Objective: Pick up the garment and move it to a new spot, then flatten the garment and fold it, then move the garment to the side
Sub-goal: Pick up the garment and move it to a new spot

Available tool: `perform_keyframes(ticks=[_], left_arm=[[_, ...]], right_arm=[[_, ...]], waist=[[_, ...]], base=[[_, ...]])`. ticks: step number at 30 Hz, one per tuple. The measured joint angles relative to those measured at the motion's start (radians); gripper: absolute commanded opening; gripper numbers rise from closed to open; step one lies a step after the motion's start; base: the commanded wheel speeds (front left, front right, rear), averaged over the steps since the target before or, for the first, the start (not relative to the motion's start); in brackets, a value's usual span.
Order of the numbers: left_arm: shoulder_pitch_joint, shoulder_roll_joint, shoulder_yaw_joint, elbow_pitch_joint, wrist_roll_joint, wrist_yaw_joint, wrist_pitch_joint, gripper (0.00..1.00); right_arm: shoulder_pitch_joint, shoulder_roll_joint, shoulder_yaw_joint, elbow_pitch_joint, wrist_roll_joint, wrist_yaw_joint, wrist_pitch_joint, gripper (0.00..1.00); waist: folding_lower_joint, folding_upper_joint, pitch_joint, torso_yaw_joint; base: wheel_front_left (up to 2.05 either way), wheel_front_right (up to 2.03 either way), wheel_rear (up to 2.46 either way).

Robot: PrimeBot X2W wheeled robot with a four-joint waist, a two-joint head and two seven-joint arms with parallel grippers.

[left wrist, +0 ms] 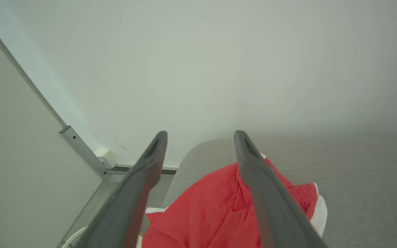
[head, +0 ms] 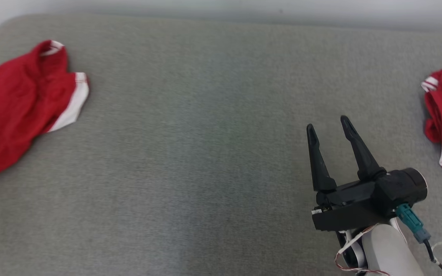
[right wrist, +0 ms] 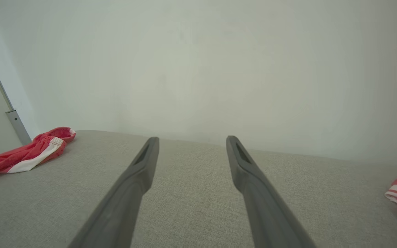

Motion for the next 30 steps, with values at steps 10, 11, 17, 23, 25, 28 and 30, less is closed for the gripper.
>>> perform_keyframes(ticks=[10, 11, 17, 23, 25, 28, 30], left_arm=[[-0.076, 0.054, -0.146, 0.163, -0.145, 0.0, 0.12, 1.0], [-0.082, 0.058, -0.159, 0.178, -0.166, 0.0, 0.138, 1.0], [-0.088, 0.082, -0.25, 0.222, -0.244, 0.0, 0.254, 1.0], [-0.096, 0.085, -0.291, 0.298, -0.335, 0.0, 0.421, 1.0], [-0.112, 0.081, -0.295, 0.321, -0.363, 0.0, 0.461, 1.0], [-0.122, 0.073, -0.302, 0.351, -0.381, 0.0, 0.498, 1.0], [-0.131, 0.067, -0.309, 0.363, -0.39, 0.0, 0.518, 1.0]], right_arm=[[-0.025, 0.0, 0.018, -0.011, -0.007, 0.0, 0.0, 1.0], [-0.025, 0.0, 0.018, -0.012, -0.008, 0.0, 0.0, 1.0], [-0.027, 0.0, 0.018, -0.016, -0.018, 0.0, 0.0, 1.0], [-0.028, 0.0, 0.02, -0.021, -0.029, 0.0, 0.0, 1.0], [-0.03, 0.0, 0.02, -0.02, -0.034, 0.0, 0.0, 1.0], [-0.03, 0.0, 0.023, -0.016, -0.036, 0.0, 0.0, 1.0], [-0.03, 0.0, 0.024, -0.014, -0.038, 0.0, 0.0, 1.0]], waist=[[-0.0001, 0.0, 0.106, -0.12], [-0.0002, 0.0, 0.114, -0.128], [-0.0003, -0.0001, 0.148, -0.158], [-0.0004, -0.0001, 0.169, -0.168], [-0.0004, -0.0003, 0.171, -0.169], [-0.0005, -0.0004, 0.169, -0.168], [-0.0005, -0.0004, 0.167, -0.167]], base=[[0.0, 0.0, 0.0], [0.0, 0.0, 0.0], [0.0, 0.0, 0.0], [0.0, 0.0, 0.0], [0.0, 0.0, 0.0], [0.0, 0.0, 0.0], [0.0, 0.0, 0.0]])
